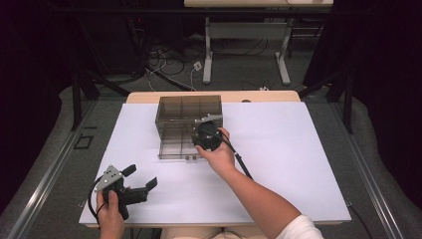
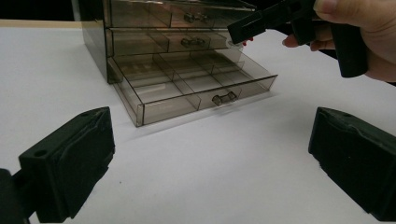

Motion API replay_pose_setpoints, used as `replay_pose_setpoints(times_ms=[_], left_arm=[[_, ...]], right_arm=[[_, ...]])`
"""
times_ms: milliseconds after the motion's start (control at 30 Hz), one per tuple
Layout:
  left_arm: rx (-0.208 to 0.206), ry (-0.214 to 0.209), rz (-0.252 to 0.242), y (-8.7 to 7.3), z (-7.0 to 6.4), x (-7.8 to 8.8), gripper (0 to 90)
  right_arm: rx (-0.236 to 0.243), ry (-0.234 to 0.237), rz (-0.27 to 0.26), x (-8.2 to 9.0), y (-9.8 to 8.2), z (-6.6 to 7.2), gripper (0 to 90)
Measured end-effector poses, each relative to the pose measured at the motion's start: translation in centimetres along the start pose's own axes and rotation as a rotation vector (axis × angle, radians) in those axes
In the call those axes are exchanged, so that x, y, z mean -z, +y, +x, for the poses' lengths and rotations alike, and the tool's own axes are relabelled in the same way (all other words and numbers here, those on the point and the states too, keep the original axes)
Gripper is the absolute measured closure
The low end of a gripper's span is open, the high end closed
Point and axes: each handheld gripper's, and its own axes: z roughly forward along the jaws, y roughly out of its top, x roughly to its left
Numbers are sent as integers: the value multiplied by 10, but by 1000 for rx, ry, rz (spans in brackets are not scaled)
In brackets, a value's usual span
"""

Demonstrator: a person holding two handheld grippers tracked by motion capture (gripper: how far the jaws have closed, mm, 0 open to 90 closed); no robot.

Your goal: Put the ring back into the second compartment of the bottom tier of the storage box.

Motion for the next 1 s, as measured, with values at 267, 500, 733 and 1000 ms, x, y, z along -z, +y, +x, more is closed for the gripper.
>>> replay_pose_setpoints(times_ms=[267, 500, 733, 1000], left_arm=[[5, 2, -3, 0, 1, 1, 5], [2, 3, -3, 0, 0, 0, 5], [3, -2, -8, 0, 0, 1, 5], [-3, -4, -4, 0, 0, 1, 5]], right_arm=[[4, -4, 26, -9, -3, 2, 718], [17, -9, 34, -17, -6, 3, 718], [16, -1, 31, -24, -11, 6, 718], [32, -8, 71, -28, -13, 9, 716]])
